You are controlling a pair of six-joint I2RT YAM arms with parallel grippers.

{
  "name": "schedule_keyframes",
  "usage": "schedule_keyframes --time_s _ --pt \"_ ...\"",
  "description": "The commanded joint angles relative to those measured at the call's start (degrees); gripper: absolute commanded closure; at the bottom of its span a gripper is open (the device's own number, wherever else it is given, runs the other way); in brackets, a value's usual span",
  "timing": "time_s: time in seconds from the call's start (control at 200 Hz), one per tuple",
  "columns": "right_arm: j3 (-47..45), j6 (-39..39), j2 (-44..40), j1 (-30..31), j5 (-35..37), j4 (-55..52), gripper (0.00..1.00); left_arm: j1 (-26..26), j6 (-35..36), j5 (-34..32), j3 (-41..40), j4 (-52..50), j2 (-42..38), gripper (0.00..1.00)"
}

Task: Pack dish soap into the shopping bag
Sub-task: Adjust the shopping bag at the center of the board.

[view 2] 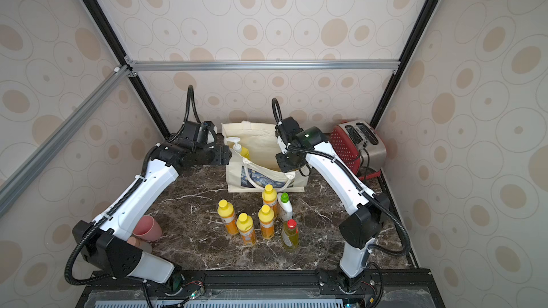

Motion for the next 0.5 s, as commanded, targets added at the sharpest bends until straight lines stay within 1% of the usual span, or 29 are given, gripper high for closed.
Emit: schedule_keyframes --time_s 0.0,0.05,0.135,0.175,0.27,0.326,0.391,0.496 --pt "4.0 -0.1 -2.9 -1.8 2.5 1.0 0.60 -1.0 -0.2 -1.2 -1.2 0.8 -0.8 0.23" --pt "5.3 -0.3 -2.6 -2.6 2.7 0.7 0.59 -1.1 0.0 -0.9 -1.8 0.9 -1.4 0.28" --pt "7.3 -0.7 -2.4 -3.0 2.0 0.3 0.59 -1.1 0.2 -0.8 -2.6 0.8 -2.8 0.27" --pt "8.2 -1.2 -2.6 -3.0 -0.1 0.3 0.59 -1.1 0.2 -0.9 -2.6 0.5 -3.6 0.25" --pt "10.4 -3.2 -3.4 -3.0 -9.3 -0.5 0.57 -1.1 0.5 -1.5 -1.9 -0.4 -6.2 0.17" --pt "11.8 -4.6 -4.2 -2.9 -14.0 -1.9 0.56 -1.1 0.9 -1.8 -1.5 -0.9 -8.2 0.11" --pt "12.9 -6.0 -5.1 -2.6 -18.0 -4.2 0.56 -1.1 1.6 -2.1 -1.2 -1.5 -10.3 0.06" --pt "12.0 -8.0 -7.9 -1.6 -22.4 -7.1 0.54 -1.1 2.0 -4.2 -2.6 -1.5 -13.4 0.02"
